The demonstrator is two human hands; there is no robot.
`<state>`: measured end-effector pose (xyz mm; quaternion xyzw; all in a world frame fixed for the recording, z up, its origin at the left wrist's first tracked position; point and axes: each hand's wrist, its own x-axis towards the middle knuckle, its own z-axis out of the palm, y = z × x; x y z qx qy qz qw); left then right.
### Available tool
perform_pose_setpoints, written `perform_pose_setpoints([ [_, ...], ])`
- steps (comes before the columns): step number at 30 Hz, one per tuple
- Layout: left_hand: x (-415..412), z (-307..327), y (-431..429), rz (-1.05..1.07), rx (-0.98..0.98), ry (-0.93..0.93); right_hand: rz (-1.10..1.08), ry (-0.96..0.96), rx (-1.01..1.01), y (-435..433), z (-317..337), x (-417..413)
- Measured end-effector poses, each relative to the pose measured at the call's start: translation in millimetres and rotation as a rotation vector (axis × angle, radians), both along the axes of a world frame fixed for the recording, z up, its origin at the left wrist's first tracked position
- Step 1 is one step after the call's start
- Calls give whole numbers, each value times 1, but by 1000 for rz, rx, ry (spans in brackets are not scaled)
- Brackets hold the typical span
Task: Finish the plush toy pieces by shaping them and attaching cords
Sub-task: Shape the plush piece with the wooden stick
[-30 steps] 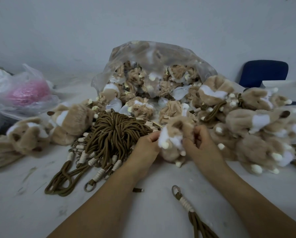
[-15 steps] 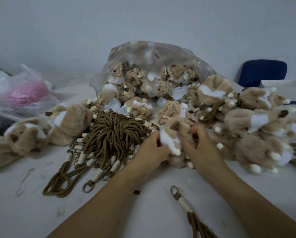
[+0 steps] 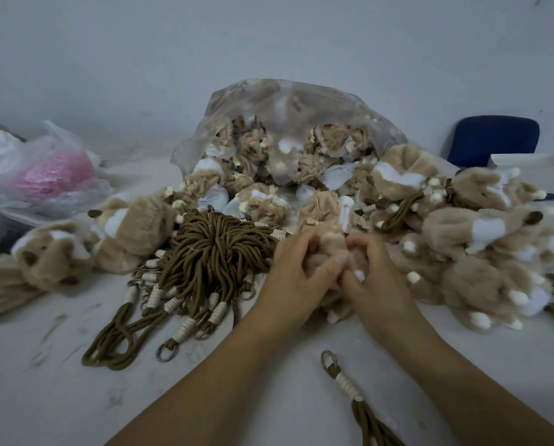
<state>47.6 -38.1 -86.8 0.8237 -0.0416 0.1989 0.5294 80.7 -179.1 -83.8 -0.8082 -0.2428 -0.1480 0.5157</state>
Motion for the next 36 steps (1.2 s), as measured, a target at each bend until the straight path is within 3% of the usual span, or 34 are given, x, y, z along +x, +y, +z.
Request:
perform_pose_setpoints([
  [2,1,1,0,-34,-157,133,34,-42,-50,3,-3,-2],
  [5,1,1,8,9,-331,191,84,-86,-108,3,-5,-4],
  [8,2,1,9,100,-221,110,99,-87,-118,-1,-2,-4],
  [12,-1,6,4,110,100,-89,21,-161,10,-7,4,1],
  [16,0,5,1,57,319,-241,6,-383,-124,-5,4,5],
  [19,3,2,-1,41,340,-225,-19,-447,-157,-5,6,5],
  [26,2,2,-2,-76,248,-201,-13,-370,-137,-5,7,2],
  [30,-1,2,-4,-118,66,-62,15,-458,-151,-1,11,-5],
  [36,4,-3,-6,-25,285,-131,-31,-400,-32,0,8,-6],
])
